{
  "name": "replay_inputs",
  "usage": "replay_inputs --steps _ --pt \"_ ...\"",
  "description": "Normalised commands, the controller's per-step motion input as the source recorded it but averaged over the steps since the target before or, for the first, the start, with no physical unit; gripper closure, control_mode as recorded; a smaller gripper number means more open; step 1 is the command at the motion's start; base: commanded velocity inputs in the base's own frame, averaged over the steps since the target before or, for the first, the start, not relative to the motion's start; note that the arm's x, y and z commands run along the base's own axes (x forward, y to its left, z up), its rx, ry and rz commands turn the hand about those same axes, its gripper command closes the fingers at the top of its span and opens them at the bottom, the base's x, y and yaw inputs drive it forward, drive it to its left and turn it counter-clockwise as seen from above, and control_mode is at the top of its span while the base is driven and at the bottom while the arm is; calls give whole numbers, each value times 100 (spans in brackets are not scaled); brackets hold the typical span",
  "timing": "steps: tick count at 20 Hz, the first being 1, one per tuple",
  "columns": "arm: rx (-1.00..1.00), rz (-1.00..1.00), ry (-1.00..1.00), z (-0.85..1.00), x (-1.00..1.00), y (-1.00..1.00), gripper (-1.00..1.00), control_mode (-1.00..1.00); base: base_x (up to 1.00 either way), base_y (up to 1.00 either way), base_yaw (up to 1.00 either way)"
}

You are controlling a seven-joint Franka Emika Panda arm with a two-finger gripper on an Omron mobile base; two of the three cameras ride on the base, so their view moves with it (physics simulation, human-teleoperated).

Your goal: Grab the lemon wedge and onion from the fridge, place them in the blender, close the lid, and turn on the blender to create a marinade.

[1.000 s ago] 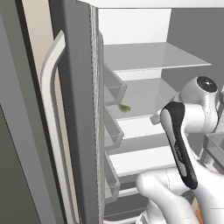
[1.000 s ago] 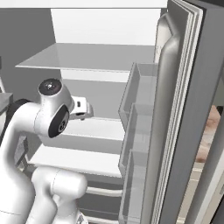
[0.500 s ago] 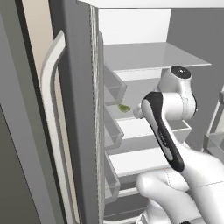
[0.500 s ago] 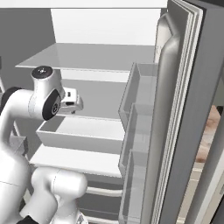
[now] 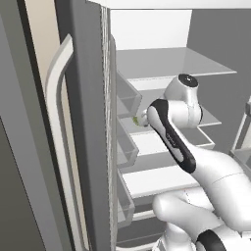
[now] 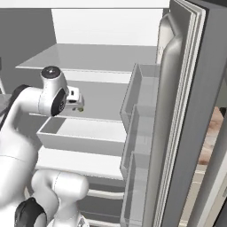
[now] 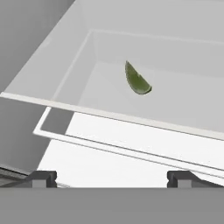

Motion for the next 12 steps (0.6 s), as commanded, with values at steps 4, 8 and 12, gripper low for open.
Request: replay_inputs --steps 4,8,12 --pt "0 0 0 -13 64 7 -100 -100 0 0 0" --pt "0 0 0 -33 57 1 -100 -100 0 0 0" --pt "0 0 0 -53 22 -3 -100 -100 0 0 0"
